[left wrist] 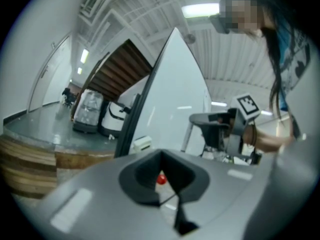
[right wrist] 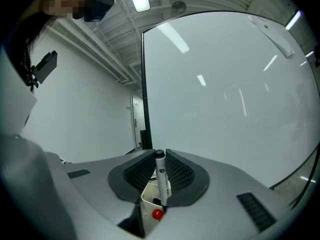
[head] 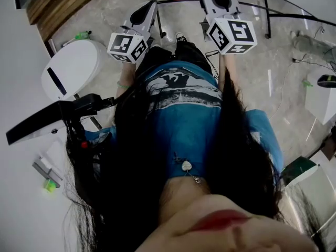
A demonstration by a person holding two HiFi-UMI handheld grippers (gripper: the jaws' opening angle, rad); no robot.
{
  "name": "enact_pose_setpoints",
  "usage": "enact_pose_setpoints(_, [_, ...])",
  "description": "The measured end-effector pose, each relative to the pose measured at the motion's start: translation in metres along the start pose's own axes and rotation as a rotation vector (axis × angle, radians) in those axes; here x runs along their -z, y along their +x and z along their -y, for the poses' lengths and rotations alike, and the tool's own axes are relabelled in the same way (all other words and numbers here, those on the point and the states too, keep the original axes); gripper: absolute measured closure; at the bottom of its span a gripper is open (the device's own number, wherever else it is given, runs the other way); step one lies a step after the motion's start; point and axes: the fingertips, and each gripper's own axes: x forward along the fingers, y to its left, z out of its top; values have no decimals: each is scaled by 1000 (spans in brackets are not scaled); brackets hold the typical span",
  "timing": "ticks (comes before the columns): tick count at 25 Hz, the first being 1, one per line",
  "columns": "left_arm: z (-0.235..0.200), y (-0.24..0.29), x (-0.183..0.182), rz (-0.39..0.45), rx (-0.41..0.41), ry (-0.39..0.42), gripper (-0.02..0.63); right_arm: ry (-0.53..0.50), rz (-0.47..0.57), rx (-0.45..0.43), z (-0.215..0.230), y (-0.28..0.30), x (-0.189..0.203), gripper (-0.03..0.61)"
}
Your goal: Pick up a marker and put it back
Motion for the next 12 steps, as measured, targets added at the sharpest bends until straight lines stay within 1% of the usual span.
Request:
enact_pose_setpoints(4, [2, 0, 1, -13, 16, 23, 612, 0, -2, -3, -2, 2, 1, 508])
enact_pose_setpoints(9, [3, -1, -7, 39, 32, 15, 612, -2, -2, -6, -2, 3, 1, 508])
enact_pose_setpoints(12, [2, 0, -7, 41, 29, 10, 612, -1, -1, -7, -2, 4, 0, 508])
